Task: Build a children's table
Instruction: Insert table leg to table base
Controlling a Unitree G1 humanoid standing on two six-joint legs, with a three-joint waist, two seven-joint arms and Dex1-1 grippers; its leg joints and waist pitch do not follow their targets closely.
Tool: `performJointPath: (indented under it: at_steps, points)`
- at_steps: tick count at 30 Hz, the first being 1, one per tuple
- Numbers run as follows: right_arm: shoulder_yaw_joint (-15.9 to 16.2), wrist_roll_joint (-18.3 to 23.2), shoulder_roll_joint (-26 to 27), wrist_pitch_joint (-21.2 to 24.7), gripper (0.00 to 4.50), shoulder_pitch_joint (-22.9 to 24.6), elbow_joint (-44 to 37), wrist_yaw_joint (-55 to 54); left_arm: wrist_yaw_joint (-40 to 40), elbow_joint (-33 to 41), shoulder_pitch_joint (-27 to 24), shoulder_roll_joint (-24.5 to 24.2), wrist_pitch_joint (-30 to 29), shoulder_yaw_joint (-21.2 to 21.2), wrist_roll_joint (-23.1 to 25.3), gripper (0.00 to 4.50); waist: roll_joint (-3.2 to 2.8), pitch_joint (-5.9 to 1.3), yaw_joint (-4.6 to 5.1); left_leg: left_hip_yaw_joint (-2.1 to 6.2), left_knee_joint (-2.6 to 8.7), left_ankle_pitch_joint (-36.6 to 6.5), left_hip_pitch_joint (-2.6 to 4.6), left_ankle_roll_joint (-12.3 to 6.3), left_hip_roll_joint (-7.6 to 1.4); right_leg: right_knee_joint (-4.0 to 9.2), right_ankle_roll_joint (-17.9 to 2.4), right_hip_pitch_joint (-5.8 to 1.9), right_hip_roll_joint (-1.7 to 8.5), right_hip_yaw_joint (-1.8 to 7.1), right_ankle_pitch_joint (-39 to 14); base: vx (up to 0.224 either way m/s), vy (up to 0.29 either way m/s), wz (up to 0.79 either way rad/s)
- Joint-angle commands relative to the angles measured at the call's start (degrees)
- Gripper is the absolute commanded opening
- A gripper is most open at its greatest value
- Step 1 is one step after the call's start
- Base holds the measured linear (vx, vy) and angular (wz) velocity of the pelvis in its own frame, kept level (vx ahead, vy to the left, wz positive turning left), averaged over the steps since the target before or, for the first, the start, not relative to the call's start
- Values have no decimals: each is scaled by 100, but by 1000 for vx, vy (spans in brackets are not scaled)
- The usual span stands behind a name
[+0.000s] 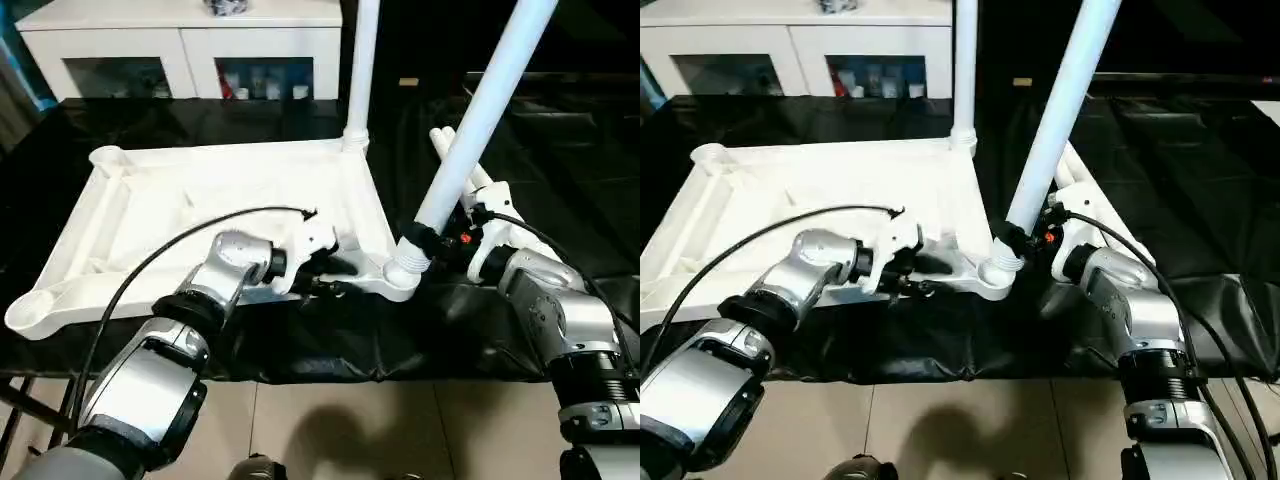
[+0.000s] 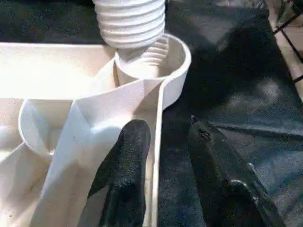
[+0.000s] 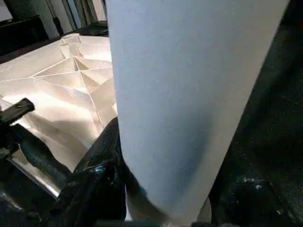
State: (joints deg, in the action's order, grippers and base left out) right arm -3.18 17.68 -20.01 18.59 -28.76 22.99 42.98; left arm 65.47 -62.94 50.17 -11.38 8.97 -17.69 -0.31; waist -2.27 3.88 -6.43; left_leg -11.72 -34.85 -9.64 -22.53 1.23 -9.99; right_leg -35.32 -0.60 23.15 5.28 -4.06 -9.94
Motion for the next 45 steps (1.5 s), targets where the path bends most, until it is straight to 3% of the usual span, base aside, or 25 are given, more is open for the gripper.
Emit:
performJointPath:
  at_steps: [1,3,5,6,9,10,14,16,27,28,36,40,45]
  points:
    - [52,-25,-59,60,189,41,-194,39,-36,-160,156,-24,111,38,118,130,-1,-520,4,179,373,-1197,153,-201,-309,401,-1506,-320,379,229,-726,0,0,0]
    - [112,-68,-63,77,189,48,-212,104,13,-338,201,-38,175,92,151,129,21,-518,0,174,370,-1193,147,-205,-303,409,-1497,-325,388,229,-812,0,0,0]
    - [123,-69,-60,79,189,43,-209,111,21,-370,208,-39,197,103,159,101,13,-518,-5,179,374,-1198,154,-204,-314,405,-1510,-321,392,229,-813,0,0,0]
    - [156,-58,-55,100,189,39,-221,139,71,-413,210,-46,182,123,152,86,41,-516,-10,176,373,-1184,149,-217,-314,400,-1525,-324,398,232,-813,0,0,0]
    - [202,-60,-50,118,189,6,-204,193,98,-442,203,-68,179,127,156,85,37,-511,-15,173,372,-1162,146,-246,-317,405,-1530,-317,402,232,-858,0,0,0]
    - [231,-58,-55,131,189,-12,-195,238,100,-480,210,-72,201,134,170,54,38,-509,-13,172,373,-1173,146,-244,-316,407,-1524,-313,400,233,-879,0,0,0]
    - [323,-53,-55,204,189,-107,-127,379,119,-597,219,-114,288,126,278,37,84,-500,-13,175,382,-1174,141,-258,-318,420,-1475,-314,407,233,-1021,0,0,0]
    - [376,-66,-73,247,189,-147,-85,460,120,-618,214,-137,321,111,331,6,87,-501,-9,173,382,-1170,140,-258,-322,421,-1461,-311,409,235,-1046,0,0,0]
    - [601,-237,-107,305,189,-275,237,666,298,-662,186,-226,328,108,458,0,99,-492,10,169,385,-1121,136,-274,-325,419,-1480,-297,420,237,-1086,0,0,0]
    - [633,-278,-111,270,189,-282,309,679,371,-646,176,-224,288,126,446,0,123,-490,25,169,391,-1142,133,-250,-324,420,-1469,-300,415,236,-1118,0,0,0]
    - [726,-382,-146,294,189,-273,587,719,577,-467,73,-187,110,289,270,0,126,-500,35,164,390,-1069,140,-306,-335,404,-1537,-296,419,236,-941,0,0,0]
    - [664,-337,-83,255,189,-232,666,756,630,-404,37,-178,62,361,199,0,142,-501,32,160,391,-1069,139,-317,-338,400,-1557,-301,423,238,-897,0,0,0]
    - [296,-43,72,94,189,-121,921,673,564,-328,-5,-191,23,442,200,0,131,-497,31,159,400,-1173,146,-291,-344,419,-1557,-289,428,240,-992,0,0,0]
